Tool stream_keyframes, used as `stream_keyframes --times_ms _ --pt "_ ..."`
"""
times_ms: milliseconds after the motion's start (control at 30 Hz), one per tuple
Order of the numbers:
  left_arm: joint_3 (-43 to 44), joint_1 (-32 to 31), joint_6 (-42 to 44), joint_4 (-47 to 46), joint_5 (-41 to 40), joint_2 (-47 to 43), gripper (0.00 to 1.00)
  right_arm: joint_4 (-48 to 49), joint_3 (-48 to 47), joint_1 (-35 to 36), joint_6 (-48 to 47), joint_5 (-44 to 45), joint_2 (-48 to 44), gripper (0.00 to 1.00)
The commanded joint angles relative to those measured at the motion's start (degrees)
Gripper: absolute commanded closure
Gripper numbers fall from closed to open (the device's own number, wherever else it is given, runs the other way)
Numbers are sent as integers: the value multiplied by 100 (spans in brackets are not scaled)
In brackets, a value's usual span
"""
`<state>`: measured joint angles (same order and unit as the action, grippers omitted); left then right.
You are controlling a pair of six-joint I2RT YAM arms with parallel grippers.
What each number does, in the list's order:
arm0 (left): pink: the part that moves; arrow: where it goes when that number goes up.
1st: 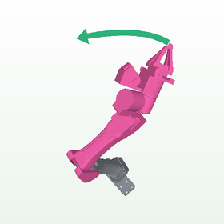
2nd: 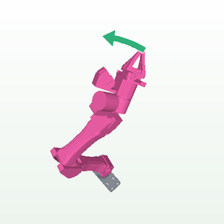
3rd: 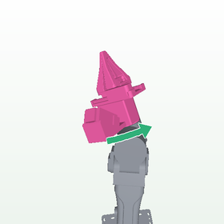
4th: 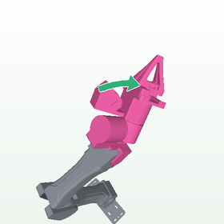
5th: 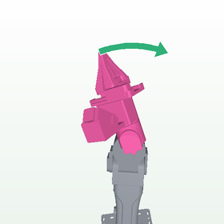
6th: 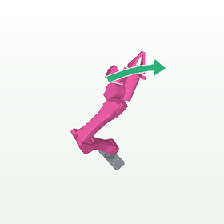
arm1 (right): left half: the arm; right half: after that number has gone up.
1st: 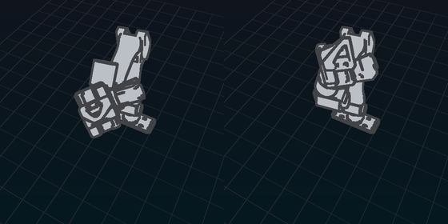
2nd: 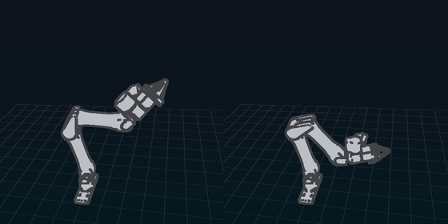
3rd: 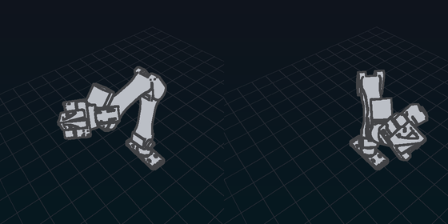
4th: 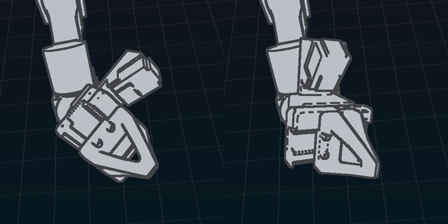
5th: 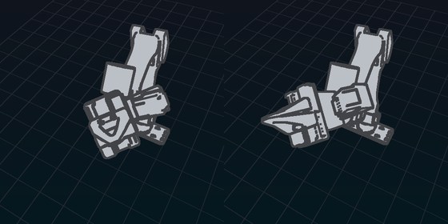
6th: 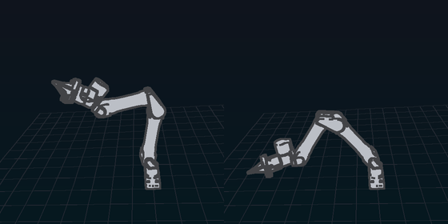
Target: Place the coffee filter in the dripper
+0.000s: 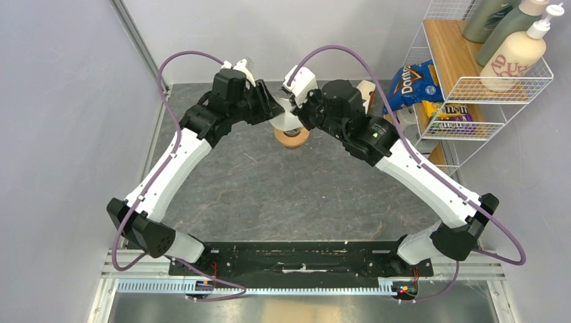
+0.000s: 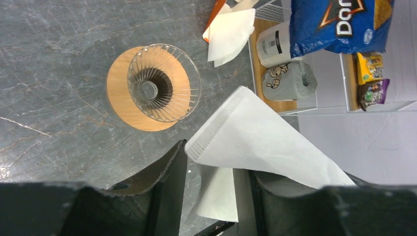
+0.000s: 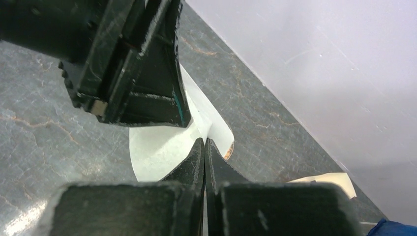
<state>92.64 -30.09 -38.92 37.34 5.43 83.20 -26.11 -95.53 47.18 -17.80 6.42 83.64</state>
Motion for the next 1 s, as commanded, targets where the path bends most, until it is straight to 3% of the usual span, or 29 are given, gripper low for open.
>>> stream_keyframes --times_ms 0,233,567,700,900,967 --pt "294 -8 -145 -56 -395 88 54 518 -57 210 139 586 80 100" --pt "166 9 -631 -424 -799 0 52 428 -149 403 492 1051 224 100" --pt "-304 11 -802 -709 -570 -111 51 617 -136 424 619 1625 254 100" --pt "-354 11 -688 -493 -585 -58 63 669 -224 417 616 1727 298 100" --pt "-424 7 -682 -670 -401 -139 93 680 -195 353 625 1684 320 100" --pt "-406 12 -775 -748 -306 -143 98 609 -171 345 726 1552 323 100"
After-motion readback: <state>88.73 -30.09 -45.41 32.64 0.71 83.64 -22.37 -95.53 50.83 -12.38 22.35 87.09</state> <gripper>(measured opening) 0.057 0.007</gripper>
